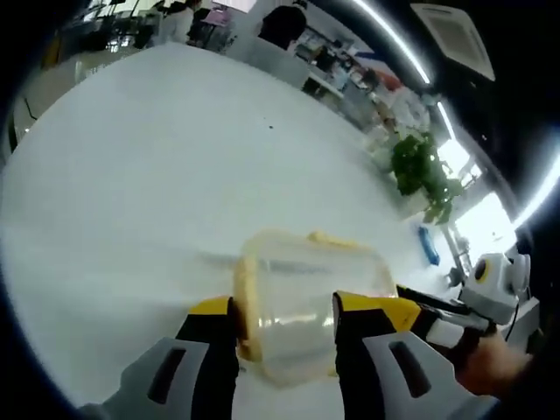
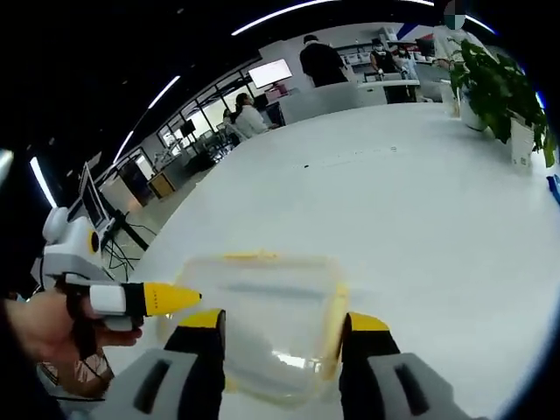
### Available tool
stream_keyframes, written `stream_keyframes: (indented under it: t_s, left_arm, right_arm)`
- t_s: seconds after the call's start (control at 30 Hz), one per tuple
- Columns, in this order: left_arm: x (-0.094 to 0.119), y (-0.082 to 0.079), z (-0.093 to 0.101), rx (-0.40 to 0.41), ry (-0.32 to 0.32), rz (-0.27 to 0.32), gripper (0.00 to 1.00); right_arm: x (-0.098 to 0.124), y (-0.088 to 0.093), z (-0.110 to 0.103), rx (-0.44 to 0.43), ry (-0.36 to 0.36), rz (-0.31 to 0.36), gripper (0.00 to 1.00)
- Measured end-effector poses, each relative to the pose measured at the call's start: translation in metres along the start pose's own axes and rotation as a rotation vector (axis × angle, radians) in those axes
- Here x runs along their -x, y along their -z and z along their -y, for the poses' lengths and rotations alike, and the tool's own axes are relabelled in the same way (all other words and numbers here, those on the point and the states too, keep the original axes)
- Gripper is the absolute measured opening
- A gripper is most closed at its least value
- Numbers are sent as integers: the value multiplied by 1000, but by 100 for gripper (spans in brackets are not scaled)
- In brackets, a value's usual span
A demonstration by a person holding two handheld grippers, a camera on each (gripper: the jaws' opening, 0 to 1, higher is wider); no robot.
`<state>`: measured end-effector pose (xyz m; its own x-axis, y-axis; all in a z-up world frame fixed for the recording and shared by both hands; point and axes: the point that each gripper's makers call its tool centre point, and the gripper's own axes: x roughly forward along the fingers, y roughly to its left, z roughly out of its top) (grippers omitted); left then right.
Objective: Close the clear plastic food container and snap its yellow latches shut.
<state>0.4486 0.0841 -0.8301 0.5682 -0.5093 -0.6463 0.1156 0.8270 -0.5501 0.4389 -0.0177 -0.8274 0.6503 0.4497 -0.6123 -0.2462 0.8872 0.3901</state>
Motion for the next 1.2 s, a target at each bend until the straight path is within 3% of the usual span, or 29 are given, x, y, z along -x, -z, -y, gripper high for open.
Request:
stream_keyframes:
  t_s: [0.27,0.57,1.13,1.2]
  left_arm:
    - [4,-15,-19,2,-3,12,42]
    - [7,-20,-29,0,-11,24,42]
    - [10,-21,-29,-27,-13,29,46]
    - [11,-24,-28,-37,-12,41,50]
  right_arm:
    - [-16,-6,-15,2,-4,1,51]
    - [-25,-8,-23,0,-6,2,52]
    - [-26,-8,-26,-12,-8,-21,54]
    - [-25,-12,-22,14,14,-3,59]
